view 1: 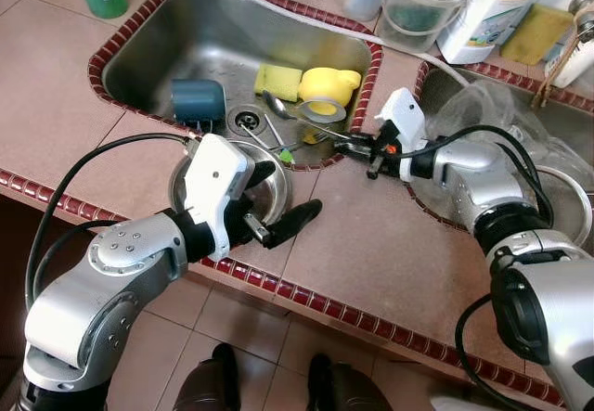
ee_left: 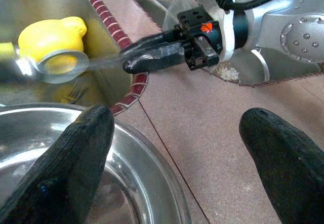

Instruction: Kitchen organization

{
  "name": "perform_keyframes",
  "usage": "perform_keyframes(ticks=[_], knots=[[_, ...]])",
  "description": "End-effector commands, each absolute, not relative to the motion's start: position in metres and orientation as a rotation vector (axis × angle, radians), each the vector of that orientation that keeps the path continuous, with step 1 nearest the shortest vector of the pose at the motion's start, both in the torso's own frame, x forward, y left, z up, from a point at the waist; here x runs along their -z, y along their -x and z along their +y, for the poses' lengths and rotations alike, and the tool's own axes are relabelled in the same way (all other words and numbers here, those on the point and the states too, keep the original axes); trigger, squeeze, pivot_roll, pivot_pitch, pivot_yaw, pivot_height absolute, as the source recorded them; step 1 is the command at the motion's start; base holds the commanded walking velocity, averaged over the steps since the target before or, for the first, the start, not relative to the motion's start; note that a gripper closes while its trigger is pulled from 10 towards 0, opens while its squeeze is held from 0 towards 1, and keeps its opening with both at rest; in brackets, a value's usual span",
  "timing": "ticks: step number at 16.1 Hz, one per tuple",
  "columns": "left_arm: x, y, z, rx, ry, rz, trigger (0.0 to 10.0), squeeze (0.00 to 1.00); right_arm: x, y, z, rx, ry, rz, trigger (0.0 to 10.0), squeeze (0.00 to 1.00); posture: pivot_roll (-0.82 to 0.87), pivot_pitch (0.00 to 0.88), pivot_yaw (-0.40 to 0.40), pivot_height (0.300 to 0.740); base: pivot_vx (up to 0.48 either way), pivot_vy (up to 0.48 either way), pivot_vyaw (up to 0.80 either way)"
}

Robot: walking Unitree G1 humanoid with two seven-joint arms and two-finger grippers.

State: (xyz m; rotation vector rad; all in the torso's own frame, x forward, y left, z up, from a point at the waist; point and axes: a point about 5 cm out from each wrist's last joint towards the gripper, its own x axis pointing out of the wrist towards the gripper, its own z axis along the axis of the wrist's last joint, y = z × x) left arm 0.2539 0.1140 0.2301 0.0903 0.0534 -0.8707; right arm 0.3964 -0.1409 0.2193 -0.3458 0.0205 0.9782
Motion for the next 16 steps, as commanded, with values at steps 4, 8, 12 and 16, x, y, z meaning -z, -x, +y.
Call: perform_keyframes(ticks=[4, 8, 12, 16], knots=[[-0.233, -0.248, 0.113, 0.878, -0.091, 0.049, 10.0, 0.0, -0.226, -0.399, -0.138, -0.964, 0.348, 0.006, 10.0, 1.0, 0.02, 0.324, -0.136, 0.74, 0.0, 0.0, 0.0], [-0.233, -0.251, 0.114, 0.864, -0.095, 0.046, 10.0, 0.0, -0.236, -0.401, -0.138, -0.93, 0.323, -0.044, 10.0, 1.0, 0.02, 0.311, -0.131, 0.74, 0.0, 0.0, 0.0], [-0.234, -0.258, 0.116, 0.844, -0.102, 0.027, 10.0, 0.0, -0.248, -0.4, -0.136, -0.939, 0.273, -0.151, 10.0, 1.0, 0.02, 0.279, -0.118, 0.74, 0.0, 0.0, 0.0], [-0.23, -0.272, 0.12, 0.803, -0.12, 0.016, 10.0, 0.0, -0.251, -0.396, -0.137, -0.926, 0.225, -0.261, 10.0, 1.0, 0.0, 0.224, -0.096, 0.74, 0.0, 0.0, 0.0]])
